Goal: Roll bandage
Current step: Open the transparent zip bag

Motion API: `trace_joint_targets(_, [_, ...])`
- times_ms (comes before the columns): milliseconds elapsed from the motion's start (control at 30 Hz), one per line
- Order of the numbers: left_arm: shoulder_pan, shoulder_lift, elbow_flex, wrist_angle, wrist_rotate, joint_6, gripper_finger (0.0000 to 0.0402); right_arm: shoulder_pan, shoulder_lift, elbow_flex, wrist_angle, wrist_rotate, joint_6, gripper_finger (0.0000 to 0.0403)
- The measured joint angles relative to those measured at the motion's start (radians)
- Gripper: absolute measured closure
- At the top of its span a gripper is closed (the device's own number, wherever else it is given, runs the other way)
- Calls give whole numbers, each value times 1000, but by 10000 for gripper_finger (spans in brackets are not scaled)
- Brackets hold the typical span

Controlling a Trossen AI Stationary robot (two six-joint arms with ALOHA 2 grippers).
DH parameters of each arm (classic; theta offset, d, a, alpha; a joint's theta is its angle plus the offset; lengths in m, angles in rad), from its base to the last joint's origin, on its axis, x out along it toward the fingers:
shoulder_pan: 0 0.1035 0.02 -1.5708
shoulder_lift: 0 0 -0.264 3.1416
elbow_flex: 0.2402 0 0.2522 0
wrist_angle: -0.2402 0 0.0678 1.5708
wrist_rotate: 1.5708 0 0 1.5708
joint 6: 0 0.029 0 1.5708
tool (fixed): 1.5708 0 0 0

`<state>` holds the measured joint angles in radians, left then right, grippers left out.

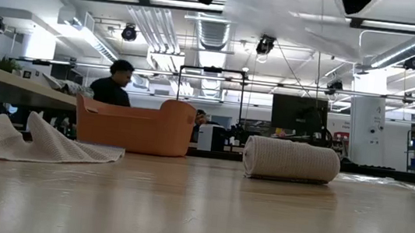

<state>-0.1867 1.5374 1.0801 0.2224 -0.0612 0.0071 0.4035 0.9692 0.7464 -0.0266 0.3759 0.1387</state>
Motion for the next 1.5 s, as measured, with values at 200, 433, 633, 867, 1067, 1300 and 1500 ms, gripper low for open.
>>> trace_joint_targets(200, [2,-2,0,-7,-13,-16,401,1,-7,0,-11,32,3,392])
trace_joint_targets(433, [2,-58,-2,-21,-62,-62,401,21,-78,-18,-179,47,82,305])
trace_joint_targets(633, [0,-74,-6,-29,-63,-73,401,40,-90,-120,-141,51,170,234])
trace_joint_targets(867, [0,-74,-7,-20,-63,-73,401,44,-32,-206,70,36,171,201])
trace_joint_targets(1067, [0,-75,-7,22,-63,-82,401,44,37,-199,155,18,37,216])
trace_joint_targets(1300, [0,-74,-7,26,-62,-116,401,44,103,-197,248,-17,-235,311])
trace_joint_targets(1500, [-1,-74,-7,21,-47,-159,401,44,106,-195,251,3,-516,394])
